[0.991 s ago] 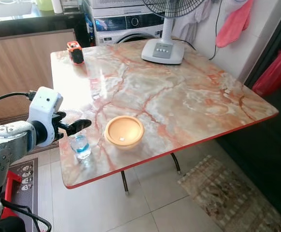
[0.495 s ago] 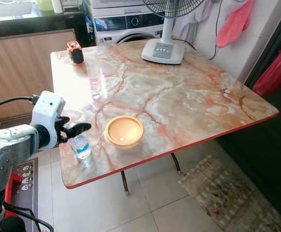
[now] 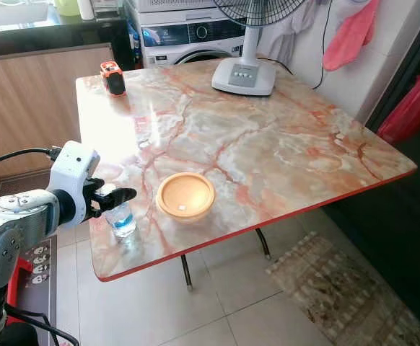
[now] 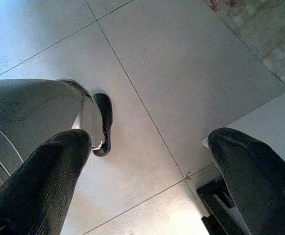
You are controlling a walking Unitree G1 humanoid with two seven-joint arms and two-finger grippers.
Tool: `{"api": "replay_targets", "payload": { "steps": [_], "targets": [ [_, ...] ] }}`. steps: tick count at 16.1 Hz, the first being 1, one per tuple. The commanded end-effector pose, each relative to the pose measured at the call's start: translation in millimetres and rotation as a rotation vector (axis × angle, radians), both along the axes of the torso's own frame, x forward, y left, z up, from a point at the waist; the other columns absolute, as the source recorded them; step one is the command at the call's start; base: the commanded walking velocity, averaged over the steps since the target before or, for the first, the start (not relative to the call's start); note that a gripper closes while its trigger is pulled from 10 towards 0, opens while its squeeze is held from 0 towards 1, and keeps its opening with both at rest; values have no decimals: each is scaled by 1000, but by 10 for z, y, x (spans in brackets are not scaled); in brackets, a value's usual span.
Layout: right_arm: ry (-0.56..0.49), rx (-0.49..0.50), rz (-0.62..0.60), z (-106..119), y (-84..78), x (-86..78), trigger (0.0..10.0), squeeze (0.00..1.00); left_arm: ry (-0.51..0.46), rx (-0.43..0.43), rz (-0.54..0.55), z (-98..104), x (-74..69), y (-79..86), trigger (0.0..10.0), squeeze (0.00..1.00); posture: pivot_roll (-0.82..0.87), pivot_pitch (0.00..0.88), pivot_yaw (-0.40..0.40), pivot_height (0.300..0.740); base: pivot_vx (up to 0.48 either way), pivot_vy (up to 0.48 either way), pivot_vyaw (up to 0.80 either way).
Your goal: Restocking fridge
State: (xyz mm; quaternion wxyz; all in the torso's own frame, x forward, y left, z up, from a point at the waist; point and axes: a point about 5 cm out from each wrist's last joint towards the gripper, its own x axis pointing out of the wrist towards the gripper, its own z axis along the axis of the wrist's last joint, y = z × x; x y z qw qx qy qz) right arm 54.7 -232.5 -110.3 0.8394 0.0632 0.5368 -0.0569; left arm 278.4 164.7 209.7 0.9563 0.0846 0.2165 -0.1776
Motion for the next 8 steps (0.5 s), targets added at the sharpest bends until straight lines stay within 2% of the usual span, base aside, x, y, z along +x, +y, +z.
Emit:
{"api": "replay_targets", "payload": {
  "steps": [1, 2, 8],
  "targets": [
    [15, -4, 1, 0, -29, -34, 10000, 0, 10, 10, 7, -11, -8, 15, 2431, 0, 128, 0, -46, 740, 0, 0, 0],
    [15, -4, 1, 0, -29, -35, 10000, 0, 10, 10, 8, -13, -10, 15, 0, 0, 128, 0, -46, 740, 0, 0, 0],
    [15, -2, 3, 1, -30, -29, 10000, 0, 16, 13, 3, -27, -18, 8, 0, 0, 129, 0, -50, 740, 0, 0, 0]
  ]
}}
